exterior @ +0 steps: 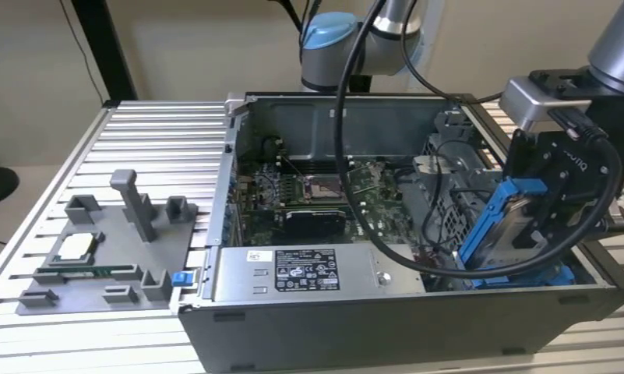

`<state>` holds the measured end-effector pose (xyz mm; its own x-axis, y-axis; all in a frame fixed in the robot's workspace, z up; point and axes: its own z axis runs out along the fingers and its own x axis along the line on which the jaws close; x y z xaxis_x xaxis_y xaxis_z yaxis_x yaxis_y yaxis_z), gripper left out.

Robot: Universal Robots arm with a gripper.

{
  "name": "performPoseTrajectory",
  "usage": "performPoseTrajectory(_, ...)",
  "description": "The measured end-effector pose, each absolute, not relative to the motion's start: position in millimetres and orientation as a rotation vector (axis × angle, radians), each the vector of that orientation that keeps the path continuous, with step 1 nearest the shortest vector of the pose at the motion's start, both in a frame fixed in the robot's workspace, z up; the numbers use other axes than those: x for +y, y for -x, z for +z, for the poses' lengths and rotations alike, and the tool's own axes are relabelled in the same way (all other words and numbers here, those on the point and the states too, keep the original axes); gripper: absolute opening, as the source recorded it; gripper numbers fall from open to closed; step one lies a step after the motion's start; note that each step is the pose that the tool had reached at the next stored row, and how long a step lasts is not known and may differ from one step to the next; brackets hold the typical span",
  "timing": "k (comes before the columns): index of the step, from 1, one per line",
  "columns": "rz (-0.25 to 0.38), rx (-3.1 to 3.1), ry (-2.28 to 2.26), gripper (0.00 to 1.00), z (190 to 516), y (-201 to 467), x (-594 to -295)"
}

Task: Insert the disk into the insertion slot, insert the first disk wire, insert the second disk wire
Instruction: 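Insert the disk into the insertion slot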

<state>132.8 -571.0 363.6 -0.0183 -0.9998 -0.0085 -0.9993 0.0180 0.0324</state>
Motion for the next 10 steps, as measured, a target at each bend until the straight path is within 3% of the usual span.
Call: performPoseTrajectory(10, -0.045, -2.23, -2.189, 0.0, 360.3, -132.8, -571.1)
